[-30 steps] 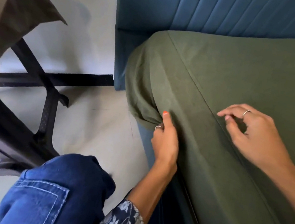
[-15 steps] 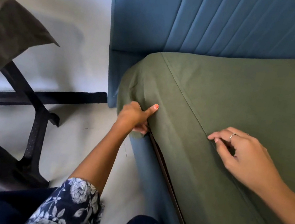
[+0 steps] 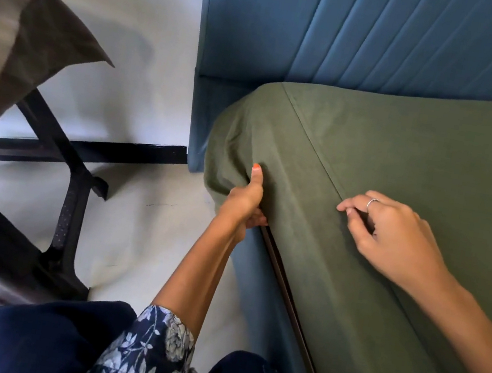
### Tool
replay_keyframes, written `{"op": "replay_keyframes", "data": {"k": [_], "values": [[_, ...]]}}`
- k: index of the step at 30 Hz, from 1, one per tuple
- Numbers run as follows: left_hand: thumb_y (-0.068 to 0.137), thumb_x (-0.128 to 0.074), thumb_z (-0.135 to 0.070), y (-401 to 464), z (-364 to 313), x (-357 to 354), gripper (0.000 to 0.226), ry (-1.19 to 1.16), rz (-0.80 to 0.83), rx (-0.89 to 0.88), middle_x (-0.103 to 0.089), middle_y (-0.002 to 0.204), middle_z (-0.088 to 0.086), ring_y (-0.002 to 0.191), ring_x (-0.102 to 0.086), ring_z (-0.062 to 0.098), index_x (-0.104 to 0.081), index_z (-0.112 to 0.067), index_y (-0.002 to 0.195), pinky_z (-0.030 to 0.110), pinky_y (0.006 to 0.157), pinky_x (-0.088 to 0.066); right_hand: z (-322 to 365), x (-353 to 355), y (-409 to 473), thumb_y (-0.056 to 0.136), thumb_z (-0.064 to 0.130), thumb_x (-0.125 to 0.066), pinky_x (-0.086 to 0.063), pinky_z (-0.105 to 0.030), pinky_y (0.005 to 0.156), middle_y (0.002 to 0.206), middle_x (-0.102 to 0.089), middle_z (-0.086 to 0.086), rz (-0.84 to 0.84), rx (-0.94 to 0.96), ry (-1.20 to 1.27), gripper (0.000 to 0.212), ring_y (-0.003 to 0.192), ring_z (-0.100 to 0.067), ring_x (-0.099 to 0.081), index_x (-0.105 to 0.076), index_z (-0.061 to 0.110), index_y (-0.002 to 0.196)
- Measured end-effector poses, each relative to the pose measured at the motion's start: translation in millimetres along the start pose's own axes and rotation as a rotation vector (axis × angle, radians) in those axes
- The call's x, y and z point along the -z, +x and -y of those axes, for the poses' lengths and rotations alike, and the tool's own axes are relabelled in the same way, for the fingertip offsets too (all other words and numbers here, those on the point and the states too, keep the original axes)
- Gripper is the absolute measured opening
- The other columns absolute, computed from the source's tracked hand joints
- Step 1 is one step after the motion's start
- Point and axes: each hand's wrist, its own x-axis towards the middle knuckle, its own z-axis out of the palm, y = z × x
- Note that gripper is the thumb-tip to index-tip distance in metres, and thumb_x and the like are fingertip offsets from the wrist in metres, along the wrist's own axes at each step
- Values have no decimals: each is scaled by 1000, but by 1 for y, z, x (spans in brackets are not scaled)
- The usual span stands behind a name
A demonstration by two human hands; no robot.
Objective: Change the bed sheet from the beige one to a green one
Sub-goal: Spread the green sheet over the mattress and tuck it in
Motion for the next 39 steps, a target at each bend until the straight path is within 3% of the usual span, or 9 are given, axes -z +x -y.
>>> {"op": "replay_keyframes", "data": {"k": [2,6,11,15,19,24,31,36,39], "values": [[79,-35,-81,-5,-1,-4,102,-15,36,24,-53,66,2,58,-56,20,-46,4,135,40,87,-56,1,-1,2,93,23,-49,-46,-32,63,71,-43,15,3,12,-8,21,63,-14,-44,-68,29,99],[71,-34,-89,-9,-2,-11,106,-192,196,61,-56,134,7,114,-60,23,-45,-8,139,41,100,-47,3,-5,9,93,23,-49,-45,-31,62,67,-43,21,-12,2,12,20,62,-15,-45,-68,29,98],[74,-34,-86,10,-17,-18,94,-408,348,102,-63,126,6,114,-60,22,-57,-15,129,40,98,-48,4,-7,14,92,25,-50,-42,-30,62,62,-42,24,-2,-2,27,15,62,-15,-47,-65,30,94],[74,-27,-86,25,-36,-1,95,-46,367,174,-62,126,10,115,-60,26,-53,-12,128,43,86,-49,2,-9,13,92,23,-53,-34,-29,61,67,-41,23,7,51,36,7,66,-14,-43,-55,30,90],[78,-27,-83,33,-51,15,99,412,180,59,-71,89,22,76,-71,27,-62,7,100,30,60,-58,1,-18,12,91,20,-53,-32,-28,62,65,-35,23,-7,82,20,5,67,-12,-40,-56,24,94],[76,-54,-74,37,-42,23,77,401,-143,-198,-69,66,16,51,-67,23,-62,2,78,25,42,-52,3,-22,19,90,18,-53,-31,-30,55,58,-36,17,-13,87,-8,8,61,-18,-40,-48,23,85],[82,-39,-75,40,-19,-6,83,228,-230,-202,-62,116,18,106,-60,35,-58,-1,116,43,94,-50,4,-26,17,90,18,-53,-34,-30,55,67,-45,12,-31,75,-11,10,63,-21,-44,-47,22,84],[54,-41,-94,35,-19,-15,113,-158,-43,-81,-56,134,9,121,-55,29,-54,-11,130,44,104,-44,2,-24,19,89,18,-52,-31,-30,53,59,-37,17,-14,84,-8,10,59,-20,-41,-46,23,83],[71,-43,-86,44,-36,-13,96,-466,171,-45,-61,128,2,114,-60,19,-52,-14,134,40,100,-48,2,-25,21,89,20,-51,-31,-30,52,58,-36,17,-13,87,-8,10,58,-20,-42,-45,24,82]]}}
